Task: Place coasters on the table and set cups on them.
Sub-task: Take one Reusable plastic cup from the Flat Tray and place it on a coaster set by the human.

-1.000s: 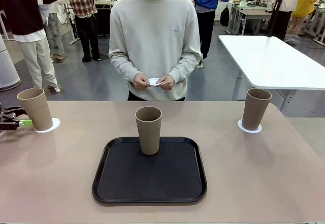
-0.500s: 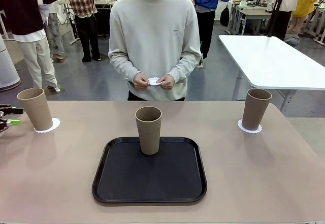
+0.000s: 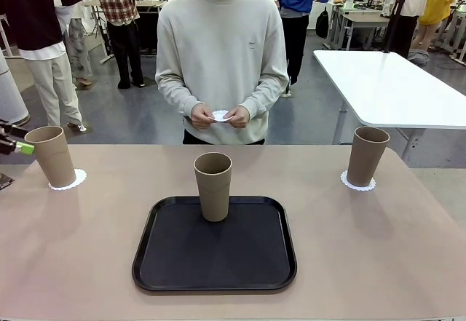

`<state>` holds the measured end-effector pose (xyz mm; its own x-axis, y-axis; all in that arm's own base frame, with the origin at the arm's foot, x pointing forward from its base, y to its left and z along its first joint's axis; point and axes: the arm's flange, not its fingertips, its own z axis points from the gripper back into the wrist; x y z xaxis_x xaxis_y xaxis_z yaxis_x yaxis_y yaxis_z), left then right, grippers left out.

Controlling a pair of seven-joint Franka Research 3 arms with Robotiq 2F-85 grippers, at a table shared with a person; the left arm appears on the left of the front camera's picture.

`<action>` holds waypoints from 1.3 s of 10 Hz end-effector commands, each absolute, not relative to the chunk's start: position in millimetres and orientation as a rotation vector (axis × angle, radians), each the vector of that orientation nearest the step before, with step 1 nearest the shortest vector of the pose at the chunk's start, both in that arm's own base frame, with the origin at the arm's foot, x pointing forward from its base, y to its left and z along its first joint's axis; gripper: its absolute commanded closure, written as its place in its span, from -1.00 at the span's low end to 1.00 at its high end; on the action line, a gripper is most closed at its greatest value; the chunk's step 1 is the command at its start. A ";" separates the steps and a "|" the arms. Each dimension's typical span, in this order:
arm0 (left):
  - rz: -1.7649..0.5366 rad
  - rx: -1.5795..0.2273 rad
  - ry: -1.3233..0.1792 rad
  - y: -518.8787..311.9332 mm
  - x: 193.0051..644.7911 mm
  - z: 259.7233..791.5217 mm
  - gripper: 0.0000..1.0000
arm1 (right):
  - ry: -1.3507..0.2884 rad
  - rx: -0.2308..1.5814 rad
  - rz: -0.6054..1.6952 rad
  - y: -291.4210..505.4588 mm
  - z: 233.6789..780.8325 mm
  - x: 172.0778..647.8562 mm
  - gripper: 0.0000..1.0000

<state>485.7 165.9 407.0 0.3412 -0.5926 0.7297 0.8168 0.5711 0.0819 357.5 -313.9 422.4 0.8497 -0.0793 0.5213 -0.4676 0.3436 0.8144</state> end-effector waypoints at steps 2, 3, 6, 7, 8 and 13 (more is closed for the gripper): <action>-0.969 -0.289 -0.602 104.6 477.5 453.7 -1.00 | -0.524 1.211 0.261 -313.2 421.6 356.7 -1.00; -0.975 -0.257 -0.558 91.3 476.3 466.3 -1.00 | -0.524 1.211 0.261 -313.2 421.6 356.7 -1.00; -0.970 -0.132 -0.403 63.4 469.3 487.1 -1.00 | -0.524 1.211 0.261 -313.2 421.6 356.7 -1.00; -0.988 -0.075 -0.334 58.1 465.0 491.1 -1.00 | -0.524 1.211 0.261 -313.2 421.6 356.7 -1.00; -1.003 -0.028 -0.270 54.1 456.0 493.4 -1.00 | -0.524 1.211 0.261 -313.2 421.6 356.7 -1.00; -1.024 0.028 -0.193 57.7 447.9 497.3 -1.00 | -0.524 1.211 0.261 -313.2 421.6 356.7 -1.00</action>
